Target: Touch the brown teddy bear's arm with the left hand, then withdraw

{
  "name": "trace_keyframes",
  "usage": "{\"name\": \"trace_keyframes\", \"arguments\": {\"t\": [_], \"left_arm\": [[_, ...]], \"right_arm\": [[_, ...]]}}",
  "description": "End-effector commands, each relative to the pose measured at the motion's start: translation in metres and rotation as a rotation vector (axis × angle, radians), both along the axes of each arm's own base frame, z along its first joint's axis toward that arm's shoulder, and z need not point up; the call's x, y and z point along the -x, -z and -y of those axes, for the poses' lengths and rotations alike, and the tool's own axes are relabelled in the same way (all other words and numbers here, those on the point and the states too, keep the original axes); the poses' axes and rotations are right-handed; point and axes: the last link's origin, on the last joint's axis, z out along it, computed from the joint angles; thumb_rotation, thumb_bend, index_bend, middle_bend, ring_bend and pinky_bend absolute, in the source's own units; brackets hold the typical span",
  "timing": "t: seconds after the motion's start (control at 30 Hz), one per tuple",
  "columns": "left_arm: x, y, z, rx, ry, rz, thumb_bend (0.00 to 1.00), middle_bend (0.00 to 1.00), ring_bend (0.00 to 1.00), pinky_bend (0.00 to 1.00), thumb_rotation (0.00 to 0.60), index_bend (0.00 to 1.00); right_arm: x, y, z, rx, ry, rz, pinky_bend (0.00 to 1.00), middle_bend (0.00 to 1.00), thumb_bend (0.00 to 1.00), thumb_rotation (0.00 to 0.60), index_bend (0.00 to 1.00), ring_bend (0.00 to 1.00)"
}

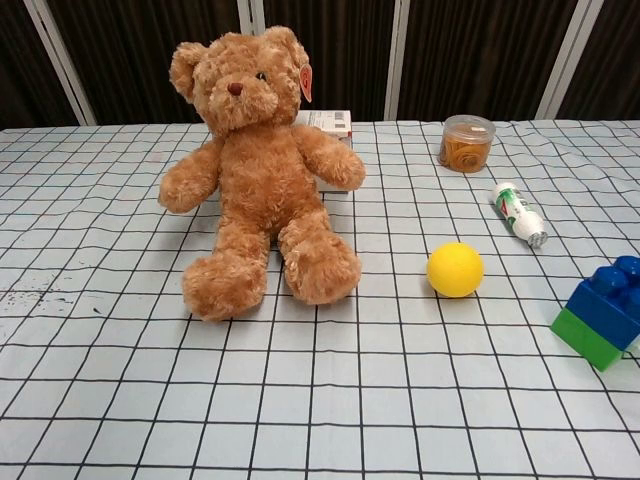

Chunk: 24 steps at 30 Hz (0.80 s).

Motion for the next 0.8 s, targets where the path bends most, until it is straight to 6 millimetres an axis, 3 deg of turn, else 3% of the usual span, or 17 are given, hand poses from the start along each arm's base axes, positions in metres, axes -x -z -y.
{"name": "trace_keyframes", "arguments": {"t": [0.03, 0.67, 0.8], "left_arm": [[-0.001, -0.001, 0.000, -0.002, 0.003, 0.004, 0.32, 0.08, 0.00, 0.00, 0.600, 0.24], [0.001, 0.009, -0.005, 0.041, -0.001, 0.019, 0.31, 0.09, 0.00, 0.00, 0.600, 0.24], [0.000, 0.019, -0.007, 0.117, -0.007, 0.066, 0.23, 0.09, 0.00, 0.00, 0.600, 0.23]], "right_arm": [[0.000, 0.001, -0.002, -0.002, 0.000, -0.001, 0.00, 0.02, 0.21, 0.600, 0.00, 0.03], [0.001, -0.002, -0.003, 0.008, 0.004, 0.003, 0.00, 0.02, 0.21, 0.600, 0.00, 0.03], [0.002, -0.003, -0.004, 0.011, 0.005, 0.009, 0.00, 0.02, 0.21, 0.600, 0.00, 0.03]]}}
